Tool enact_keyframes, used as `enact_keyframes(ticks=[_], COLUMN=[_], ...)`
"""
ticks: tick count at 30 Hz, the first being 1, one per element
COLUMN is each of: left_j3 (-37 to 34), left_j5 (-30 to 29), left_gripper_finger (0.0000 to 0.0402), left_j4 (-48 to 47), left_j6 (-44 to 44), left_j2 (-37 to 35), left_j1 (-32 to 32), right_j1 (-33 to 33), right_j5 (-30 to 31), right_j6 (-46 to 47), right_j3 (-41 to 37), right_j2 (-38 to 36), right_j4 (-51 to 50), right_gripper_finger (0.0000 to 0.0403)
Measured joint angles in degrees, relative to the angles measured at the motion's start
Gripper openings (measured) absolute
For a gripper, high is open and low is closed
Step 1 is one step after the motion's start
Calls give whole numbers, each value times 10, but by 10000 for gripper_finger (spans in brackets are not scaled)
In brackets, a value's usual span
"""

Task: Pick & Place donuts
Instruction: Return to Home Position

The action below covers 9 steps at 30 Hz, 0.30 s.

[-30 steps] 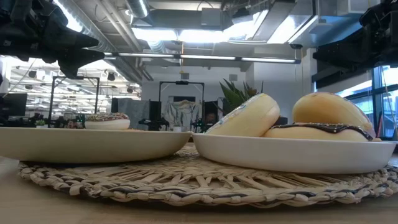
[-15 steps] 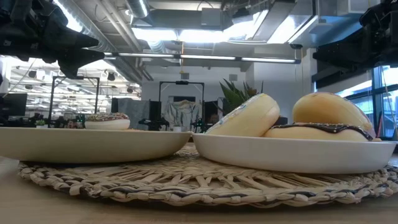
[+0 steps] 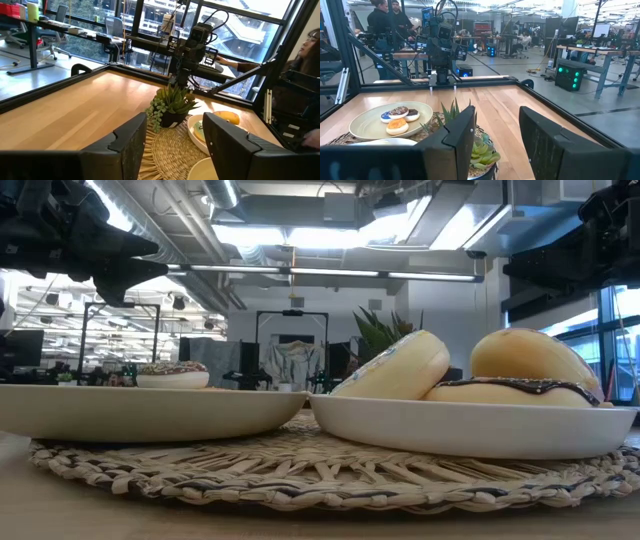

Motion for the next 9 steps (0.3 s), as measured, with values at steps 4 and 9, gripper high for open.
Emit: enact_keyframes(ticks=[4, 9], left_j3=[0, 0], left_j5=[0, 0], left_gripper_finger=[193, 193], left_j4=[0, 0], left_j6=[0, 0], left_j2=[0, 0], left_j1=[0, 0], right_j1=[0, 0], right_j5=[0, 0], right_j6=[0, 0], right_j3=[0, 0], right_j2=[0, 0], right_j4=[0, 0], right_gripper_finger=[156, 156])
